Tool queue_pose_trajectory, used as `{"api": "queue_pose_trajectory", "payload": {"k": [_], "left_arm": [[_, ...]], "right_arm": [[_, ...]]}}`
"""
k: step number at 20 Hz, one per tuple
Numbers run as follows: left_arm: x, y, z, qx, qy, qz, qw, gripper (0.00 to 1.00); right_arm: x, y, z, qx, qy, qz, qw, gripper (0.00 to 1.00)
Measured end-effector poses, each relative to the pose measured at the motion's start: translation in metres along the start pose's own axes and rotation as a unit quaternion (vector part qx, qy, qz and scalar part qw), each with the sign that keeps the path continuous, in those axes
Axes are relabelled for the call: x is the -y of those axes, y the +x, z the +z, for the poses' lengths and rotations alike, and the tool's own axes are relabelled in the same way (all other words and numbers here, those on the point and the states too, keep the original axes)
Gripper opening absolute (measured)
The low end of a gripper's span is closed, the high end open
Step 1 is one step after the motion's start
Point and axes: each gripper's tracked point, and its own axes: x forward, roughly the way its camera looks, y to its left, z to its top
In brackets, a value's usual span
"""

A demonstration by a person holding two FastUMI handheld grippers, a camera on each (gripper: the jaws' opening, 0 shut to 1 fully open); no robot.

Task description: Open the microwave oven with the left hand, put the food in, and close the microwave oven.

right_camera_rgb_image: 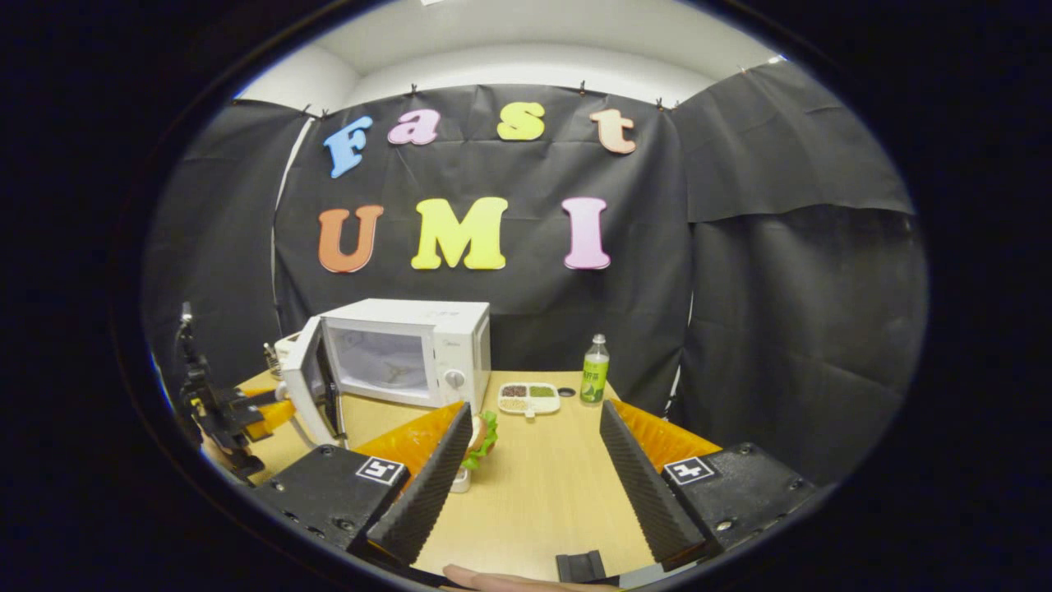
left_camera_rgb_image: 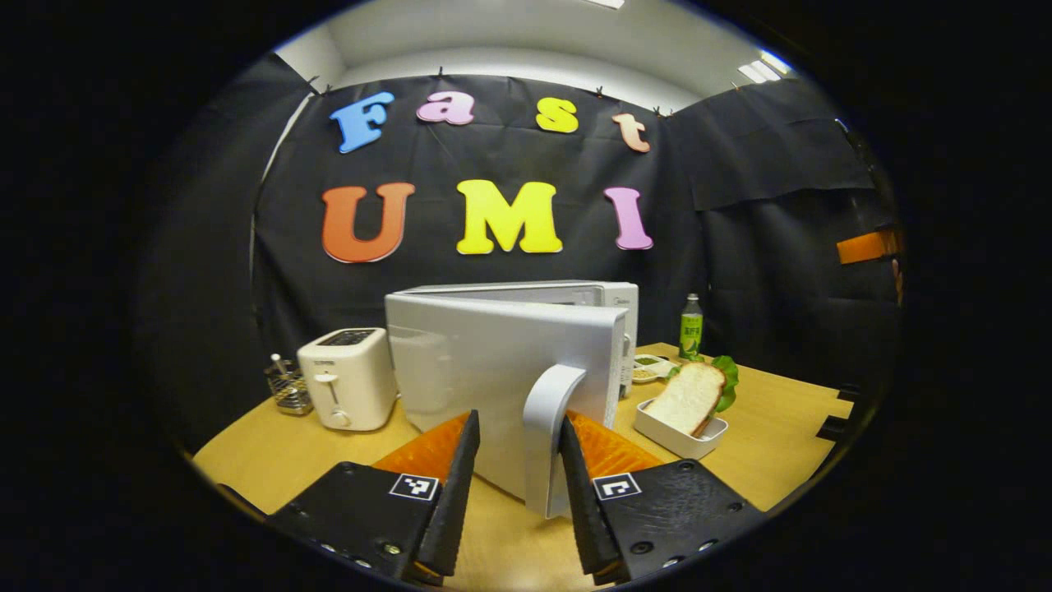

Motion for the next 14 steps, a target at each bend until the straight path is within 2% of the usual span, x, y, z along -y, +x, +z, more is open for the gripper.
{"api": "queue_pose_trajectory", "payload": {"k": [2, 3, 4, 5, 6, 9, 10, 11, 14], "left_arm": [[-0.026, -0.028, 0.007, 0.002, -0.006, 0.048, 0.999, 0.63], [-0.037, -0.041, 0.013, 0.007, -0.004, 0.073, 0.997, 0.54], [-0.046, -0.052, 0.017, 0.005, -0.002, 0.094, 0.996, 0.63], [-0.049, -0.06, 0.02, 0.004, -0.008, 0.101, 0.995, 0.8], [-0.048, -0.068, 0.022, 0.002, -0.017, 0.104, 0.994, 0.86], [-0.054, -0.079, 0.041, 0.008, -0.033, 0.125, 0.992, 0.88], [-0.054, -0.079, 0.047, 0.007, -0.038, 0.128, 0.991, 0.76], [-0.051, -0.08, 0.05, 0.002, -0.039, 0.129, 0.991, 0.9], [-0.049, -0.081, 0.061, -0.003, -0.025, 0.143, 0.989, 0.92]], "right_arm": [[-0.003, 0.009, -0.007, -0.011, -0.002, 0.002, 1.0, 1.0], [-0.005, 0.015, -0.009, -0.017, -0.003, 0.003, 1.0, 0.99], [-0.007, 0.021, -0.011, -0.023, -0.004, 0.003, 1.0, 0.99], [-0.007, 0.029, -0.013, -0.03, -0.005, 0.003, 1.0, 0.99], [-0.007, 0.038, -0.014, -0.037, -0.006, 0.002, 0.999, 0.99], [-0.005, 0.063, -0.017, -0.054, -0.012, 0.0, 0.998, 1.0], [-0.004, 0.072, -0.018, -0.061, -0.018, 0.002, 0.998, 1.0], [-0.003, 0.081, -0.023, -0.072, -0.024, 0.005, 0.997, 1.0], [-0.004, 0.11, -0.039, -0.125, -0.041, 0.032, 0.991, 1.0]]}}
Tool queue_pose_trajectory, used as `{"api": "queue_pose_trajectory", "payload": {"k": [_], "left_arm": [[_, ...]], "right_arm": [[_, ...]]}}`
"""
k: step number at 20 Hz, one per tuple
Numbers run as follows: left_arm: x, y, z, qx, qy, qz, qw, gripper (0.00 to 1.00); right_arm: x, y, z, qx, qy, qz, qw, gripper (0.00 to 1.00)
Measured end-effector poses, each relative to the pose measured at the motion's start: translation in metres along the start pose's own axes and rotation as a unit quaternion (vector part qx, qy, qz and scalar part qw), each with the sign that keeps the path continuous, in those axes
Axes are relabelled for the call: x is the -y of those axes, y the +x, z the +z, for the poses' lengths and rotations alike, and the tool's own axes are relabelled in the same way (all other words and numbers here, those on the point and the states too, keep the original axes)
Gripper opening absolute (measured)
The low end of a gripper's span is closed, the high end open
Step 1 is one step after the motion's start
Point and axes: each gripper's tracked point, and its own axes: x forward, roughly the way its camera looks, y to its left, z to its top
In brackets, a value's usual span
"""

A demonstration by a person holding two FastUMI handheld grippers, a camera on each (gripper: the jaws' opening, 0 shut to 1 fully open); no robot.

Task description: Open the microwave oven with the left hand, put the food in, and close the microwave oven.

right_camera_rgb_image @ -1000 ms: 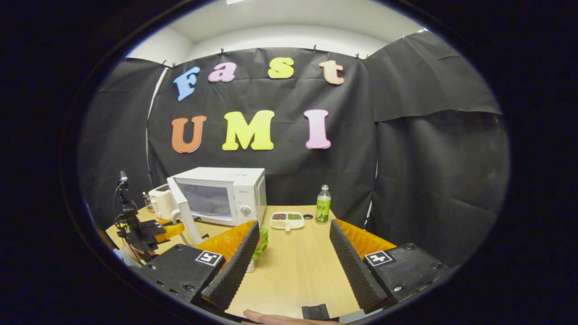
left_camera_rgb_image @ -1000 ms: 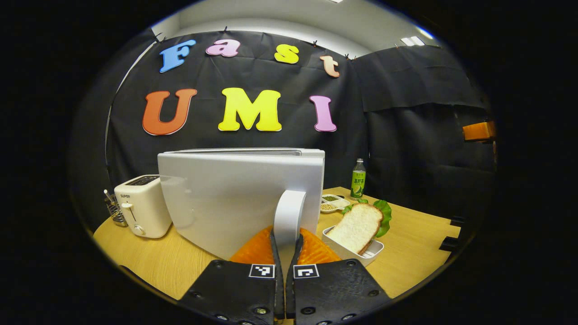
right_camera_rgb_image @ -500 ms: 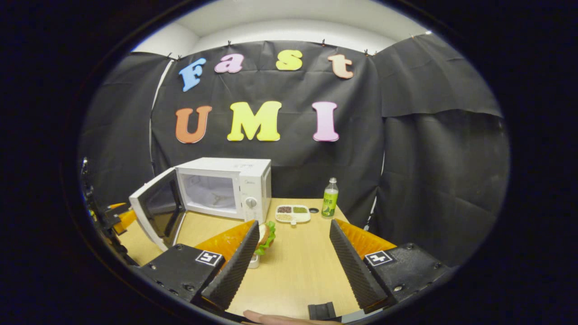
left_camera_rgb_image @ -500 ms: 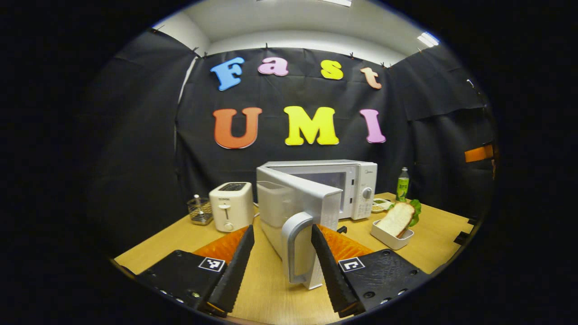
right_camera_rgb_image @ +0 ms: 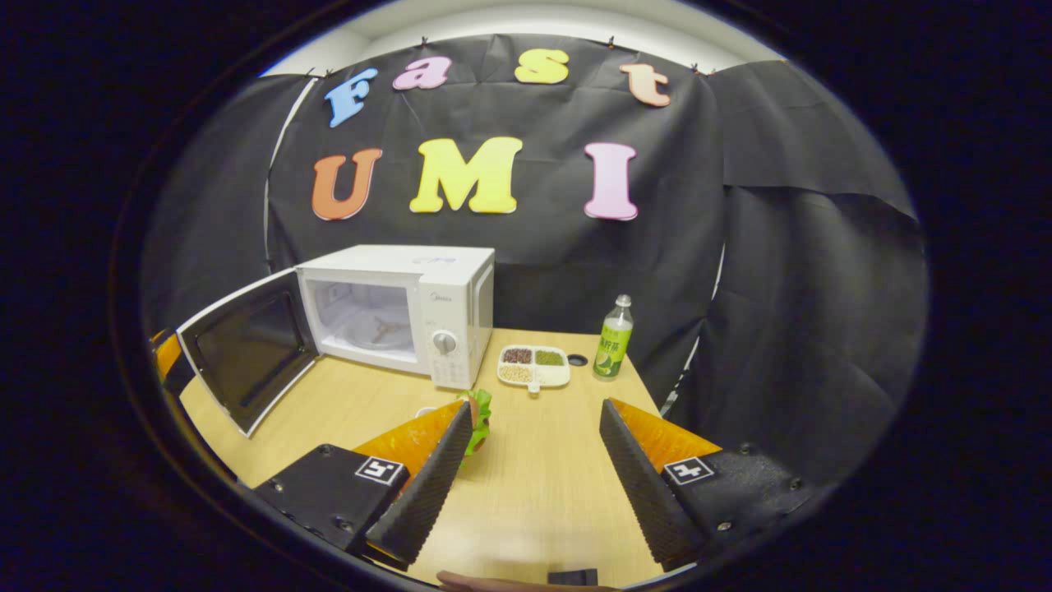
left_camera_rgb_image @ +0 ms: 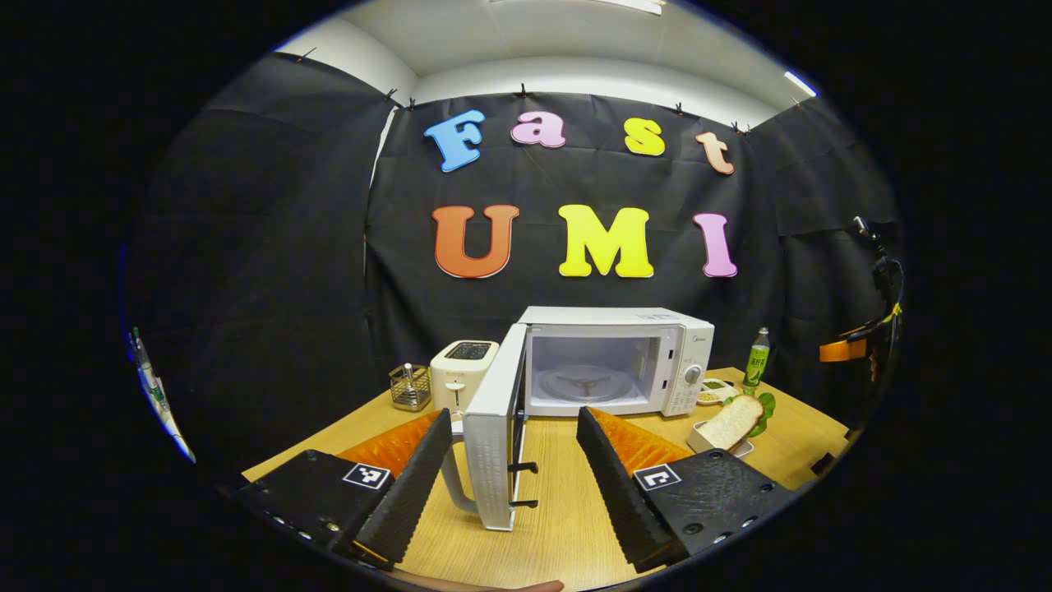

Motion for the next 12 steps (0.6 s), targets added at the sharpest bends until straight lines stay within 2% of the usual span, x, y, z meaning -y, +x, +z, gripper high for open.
{"api": "queue_pose_trajectory", "payload": {"k": [4, 6, 9, 12], "left_arm": [[0.011, 0.002, 0.02, 0.007, -0.013, 0.007, 1.0, 0.92], [0.012, 0.003, 0.033, 0.018, -0.019, 0.017, 1.0, 0.95], [0.019, 0.006, 0.051, 0.026, -0.018, 0.027, 0.999, 0.95], [0.029, 0.008, 0.067, 0.038, 0.001, 0.033, 0.999, 0.95]], "right_arm": [[0.01, 0.034, -0.001, -0.056, -0.026, 0.029, 0.998, 1.0], [0.005, 0.054, -0.005, -0.09, -0.028, 0.057, 0.994, 1.0], [-0.017, 0.077, -0.016, -0.151, 0.009, 0.137, 0.979, 1.0], [-0.028, 0.101, -0.032, -0.205, 0.052, 0.185, 0.96, 1.0]]}}
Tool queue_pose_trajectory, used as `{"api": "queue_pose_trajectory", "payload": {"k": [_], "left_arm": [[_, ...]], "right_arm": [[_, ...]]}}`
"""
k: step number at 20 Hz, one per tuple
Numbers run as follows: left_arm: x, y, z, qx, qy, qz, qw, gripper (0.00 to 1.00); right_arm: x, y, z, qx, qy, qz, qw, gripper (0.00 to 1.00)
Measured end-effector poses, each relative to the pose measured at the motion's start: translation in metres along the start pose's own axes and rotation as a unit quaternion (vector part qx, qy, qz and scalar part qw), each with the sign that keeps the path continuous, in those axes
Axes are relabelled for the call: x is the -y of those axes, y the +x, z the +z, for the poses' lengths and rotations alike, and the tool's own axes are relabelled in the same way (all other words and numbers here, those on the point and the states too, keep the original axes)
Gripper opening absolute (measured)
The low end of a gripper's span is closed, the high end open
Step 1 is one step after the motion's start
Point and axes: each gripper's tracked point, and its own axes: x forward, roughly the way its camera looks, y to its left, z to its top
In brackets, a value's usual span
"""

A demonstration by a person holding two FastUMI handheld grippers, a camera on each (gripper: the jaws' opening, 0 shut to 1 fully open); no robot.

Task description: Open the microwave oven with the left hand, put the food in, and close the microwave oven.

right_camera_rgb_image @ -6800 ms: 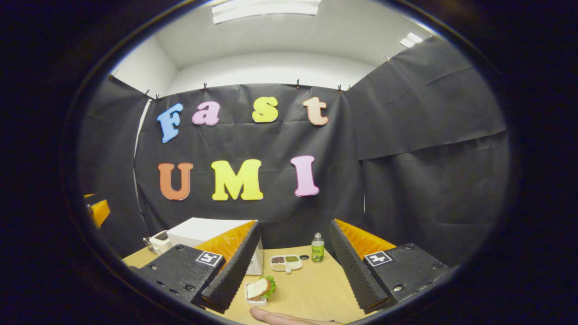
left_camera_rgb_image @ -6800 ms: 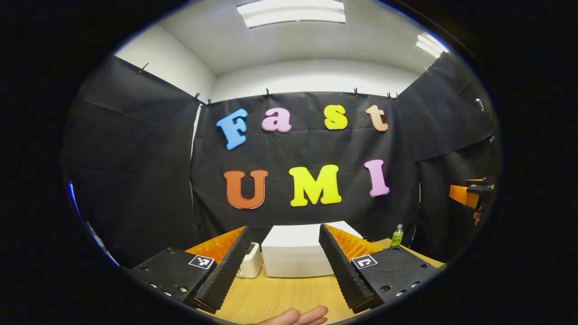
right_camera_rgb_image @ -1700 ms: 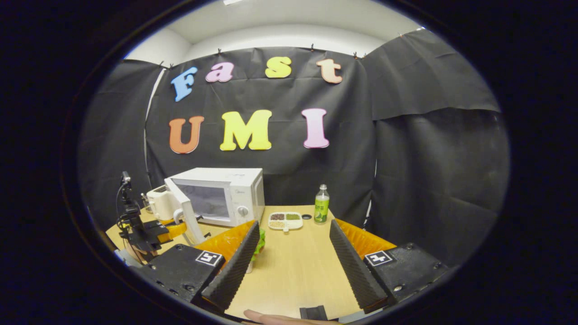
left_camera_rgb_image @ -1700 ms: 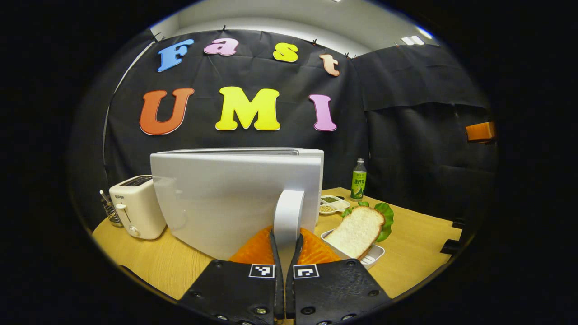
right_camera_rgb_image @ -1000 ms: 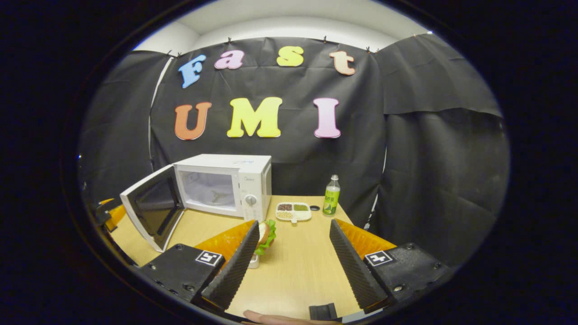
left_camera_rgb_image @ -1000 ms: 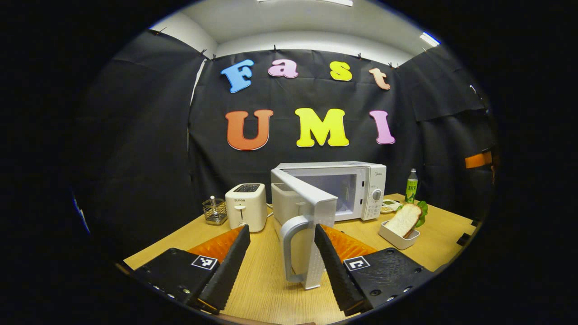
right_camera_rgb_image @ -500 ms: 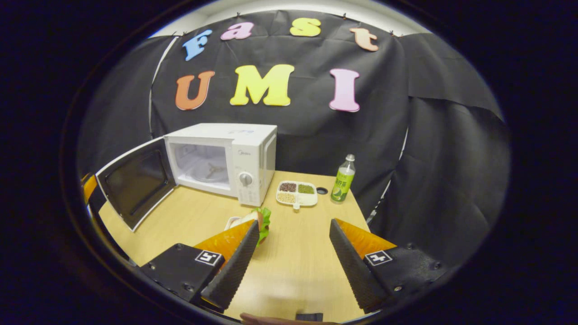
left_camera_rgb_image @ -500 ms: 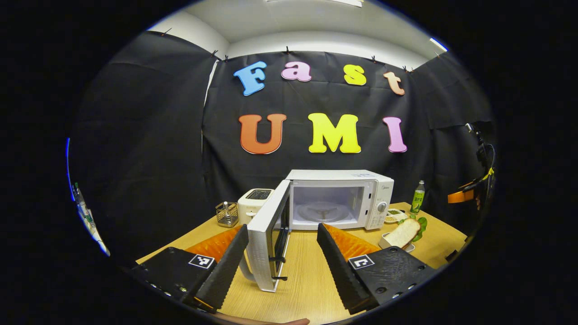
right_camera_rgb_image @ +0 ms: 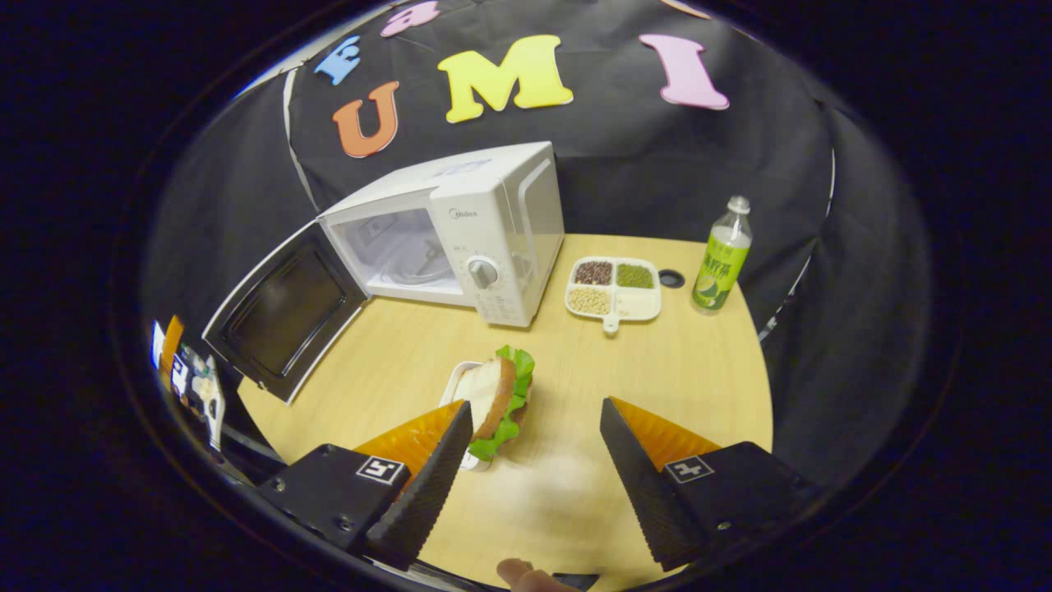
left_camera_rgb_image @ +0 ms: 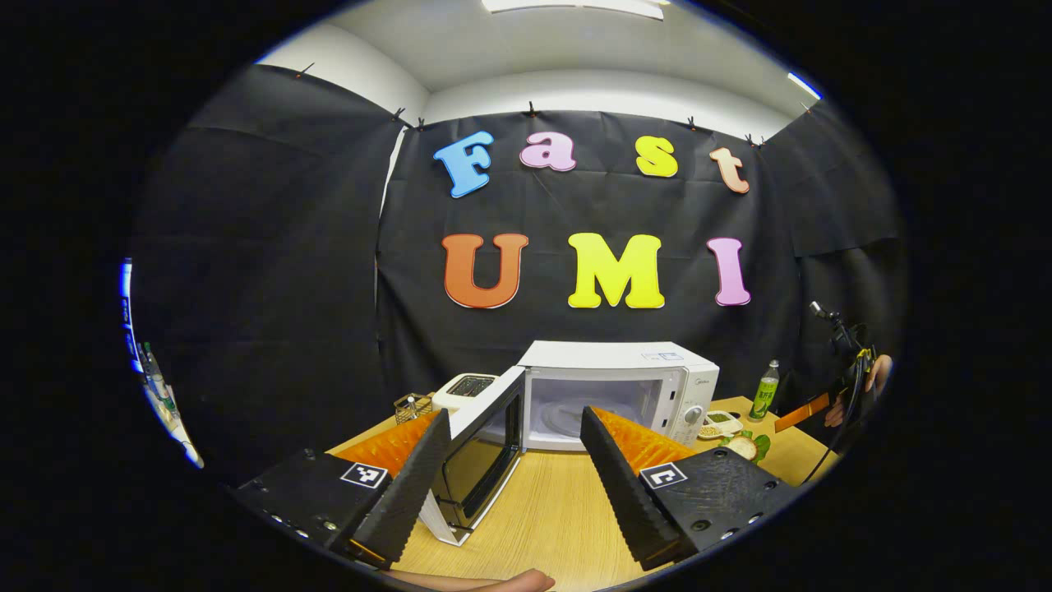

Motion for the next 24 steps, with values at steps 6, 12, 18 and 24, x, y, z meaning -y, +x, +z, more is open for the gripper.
{"api": "queue_pose_trajectory", "payload": {"k": [6, 12, 18, 24], "left_arm": [[0.021, 0.005, 0.021, 0.042, 0.023, 0.029, 0.998, 0.95], [0.028, 0.006, 0.021, 0.037, 0.022, 0.017, 0.999, 0.96], [0.023, 0.0, 0.02, 0.039, 0.008, 0.015, 0.999, 0.96], [0.011, -0.005, 0.032, 0.043, 0.025, 0.026, 0.998, 0.96]], "right_arm": [[-0.005, 0.049, -0.01, -0.063, 0.062, 0.093, 0.992, 0.8], [-0.018, 0.053, -0.007, -0.091, 0.168, 0.185, 0.964, 0.81], [-0.039, 0.075, -0.019, -0.131, 0.189, 0.225, 0.947, 0.8], [-0.033, 0.061, -0.019, -0.112, 0.2, 0.217, 0.949, 0.27]]}}
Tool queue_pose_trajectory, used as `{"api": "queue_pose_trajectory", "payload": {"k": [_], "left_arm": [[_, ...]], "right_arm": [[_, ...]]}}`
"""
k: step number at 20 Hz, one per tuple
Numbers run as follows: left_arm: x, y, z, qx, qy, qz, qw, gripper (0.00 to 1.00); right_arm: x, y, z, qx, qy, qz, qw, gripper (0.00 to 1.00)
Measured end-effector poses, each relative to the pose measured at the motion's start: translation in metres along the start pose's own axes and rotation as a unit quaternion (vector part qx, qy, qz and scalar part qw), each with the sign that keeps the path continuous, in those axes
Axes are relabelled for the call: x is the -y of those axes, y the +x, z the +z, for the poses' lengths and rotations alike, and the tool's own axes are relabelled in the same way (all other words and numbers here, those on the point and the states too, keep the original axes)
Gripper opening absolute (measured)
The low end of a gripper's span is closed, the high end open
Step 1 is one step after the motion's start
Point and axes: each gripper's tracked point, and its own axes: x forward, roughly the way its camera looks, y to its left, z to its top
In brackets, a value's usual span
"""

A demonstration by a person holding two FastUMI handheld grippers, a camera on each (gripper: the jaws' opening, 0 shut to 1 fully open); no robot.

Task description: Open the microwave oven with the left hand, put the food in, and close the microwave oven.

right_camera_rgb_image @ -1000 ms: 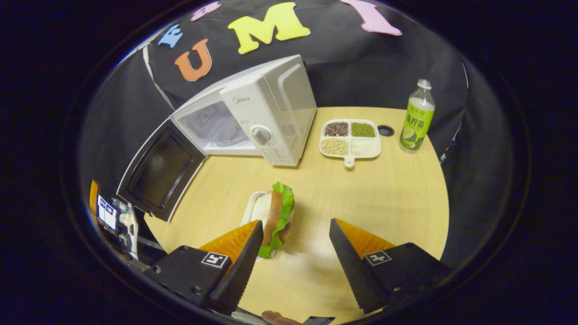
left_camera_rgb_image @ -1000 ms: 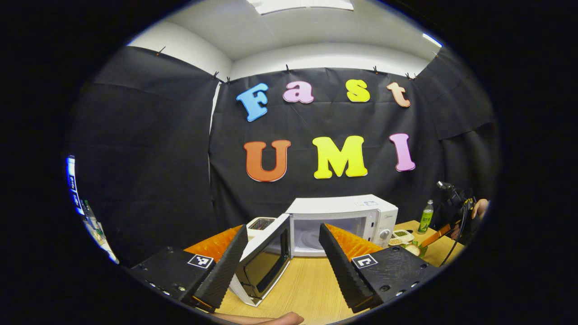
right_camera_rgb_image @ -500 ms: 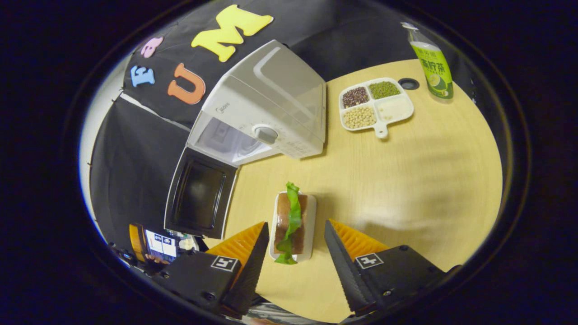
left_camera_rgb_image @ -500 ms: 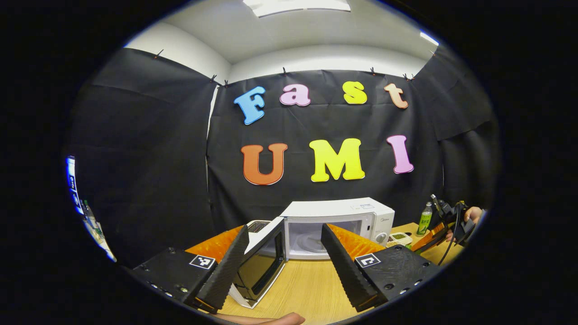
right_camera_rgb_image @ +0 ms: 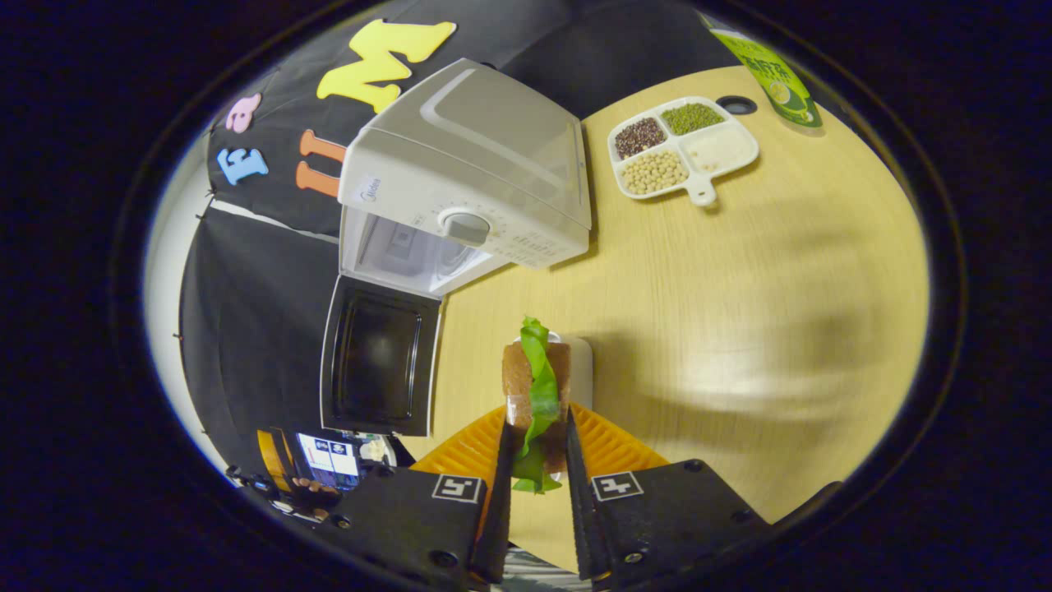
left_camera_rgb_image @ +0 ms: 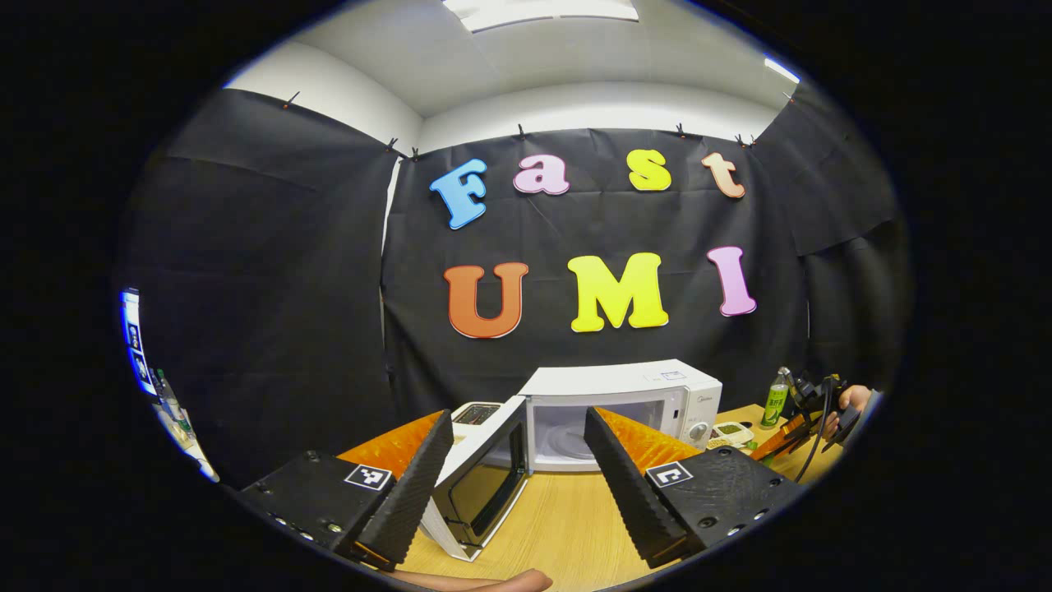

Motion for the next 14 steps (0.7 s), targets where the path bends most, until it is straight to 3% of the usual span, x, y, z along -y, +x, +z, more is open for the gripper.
{"api": "queue_pose_trajectory", "payload": {"k": [1, 2, 8, 10, 14], "left_arm": [[0.0, 0.001, 0.004, 0.003, -0.001, -0.004, 1.0, 0.96], [0.001, 0.001, 0.006, 0.004, -0.004, -0.008, 1.0, 0.96], [0.001, 0.003, 0.005, 0.013, 0.002, -0.033, 0.999, 0.96], [-0.004, 0.004, 0.002, 0.012, -0.003, -0.032, 0.999, 0.96], [-0.008, 0.004, -0.004, 0.002, -0.016, -0.051, 0.999, 0.96]], "right_arm": [[-0.007, -0.009, 0.001, 0.013, -0.011, -0.006, 1.0, 0.25], [-0.014, -0.019, 0.001, 0.026, -0.026, -0.013, 0.999, 0.34], [-0.063, -0.064, -0.003, 0.097, -0.115, -0.059, 0.987, 0.33], [-0.071, -0.071, -0.005, 0.118, -0.159, -0.097, 0.975, 0.33], [-0.099, -0.067, -0.014, 0.157, -0.255, -0.169, 0.939, 0.33]]}}
